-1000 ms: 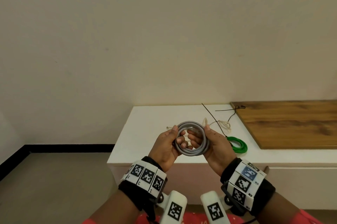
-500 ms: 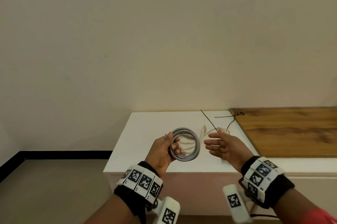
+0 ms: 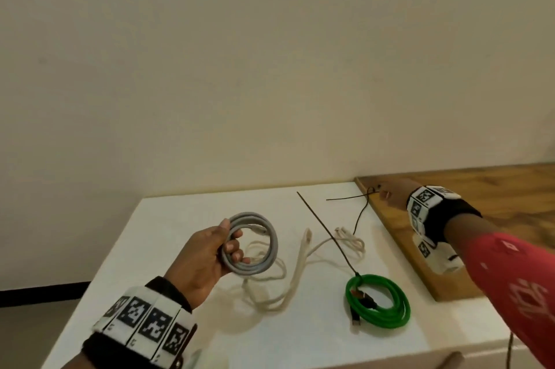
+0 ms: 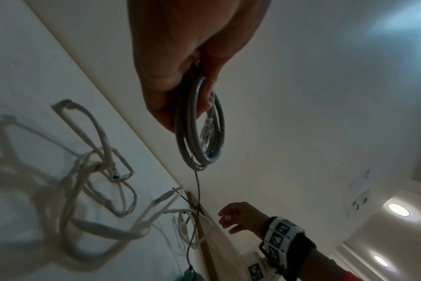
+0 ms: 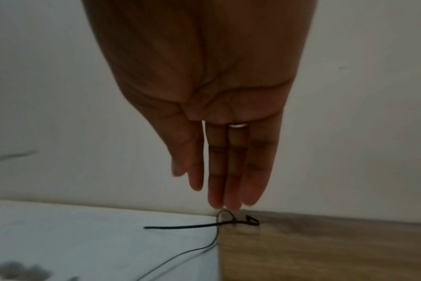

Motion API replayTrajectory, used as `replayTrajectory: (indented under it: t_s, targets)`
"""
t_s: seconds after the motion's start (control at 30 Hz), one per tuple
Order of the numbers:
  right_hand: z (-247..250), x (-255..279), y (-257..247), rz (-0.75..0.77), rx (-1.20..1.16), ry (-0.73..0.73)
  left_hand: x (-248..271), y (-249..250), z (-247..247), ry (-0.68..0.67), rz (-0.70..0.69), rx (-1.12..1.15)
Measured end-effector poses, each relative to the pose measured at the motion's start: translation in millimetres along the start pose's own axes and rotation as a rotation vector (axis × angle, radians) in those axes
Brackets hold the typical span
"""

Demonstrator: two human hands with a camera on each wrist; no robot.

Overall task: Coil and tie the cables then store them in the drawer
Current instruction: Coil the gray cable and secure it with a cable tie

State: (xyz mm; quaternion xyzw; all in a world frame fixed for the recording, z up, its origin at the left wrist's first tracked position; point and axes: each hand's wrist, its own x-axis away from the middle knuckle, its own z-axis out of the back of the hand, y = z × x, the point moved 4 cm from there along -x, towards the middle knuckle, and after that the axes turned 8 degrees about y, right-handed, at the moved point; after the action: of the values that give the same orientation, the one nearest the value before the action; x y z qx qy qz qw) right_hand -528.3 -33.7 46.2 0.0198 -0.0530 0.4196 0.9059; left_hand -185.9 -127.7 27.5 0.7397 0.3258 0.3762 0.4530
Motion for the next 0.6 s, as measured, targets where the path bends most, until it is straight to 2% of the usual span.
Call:
replayTrajectory:
  t_s: [0.07, 0.17, 0.27, 0.3, 0.37, 0.4, 0.47, 0.6]
  targets:
    - [-18.5, -50.8, 14.8, -0.032, 0.122, -0.044, -28.1, -8.7, 3.1, 0.001, 0.035, 0.015]
    - [-42.6, -92.4, 34.9, -0.059, 0.247, -0.08, -57.1, -17.9, 8.8, 0.0, 0.086, 0.028]
    - [-76.6, -138.9, 71.3, -0.158, 0.335, -0.177, -72.9, -22.2, 10.4, -0.001, 0.118, 0.039]
    - [-73.2, -136.3, 66.9, -0.171, 0.393, -0.238, -75.8, -22.7, 9.5, -0.001, 0.124, 0.038]
    - [-72.6, -146.5, 62.4, -0.104, 0.318, -0.123, -79.9, -24.3, 7.4, 0.001, 0.134, 0.022]
    - [-55.0, -121.9, 40.1, -0.058, 0.273, -0.11, -81.2, -24.4, 6.1, -0.003, 0.137, 0.013]
    - [-48.5, -111.5, 31.1, -0.048, 0.181, -0.056, -81.5, -24.9, 3.9, -0.005, 0.139, -0.002]
    - [-45.6, -105.2, 36.4, -0.061, 0.161, -0.007, -74.7, -22.1, 2.0, 0.002, 0.138, -0.022]
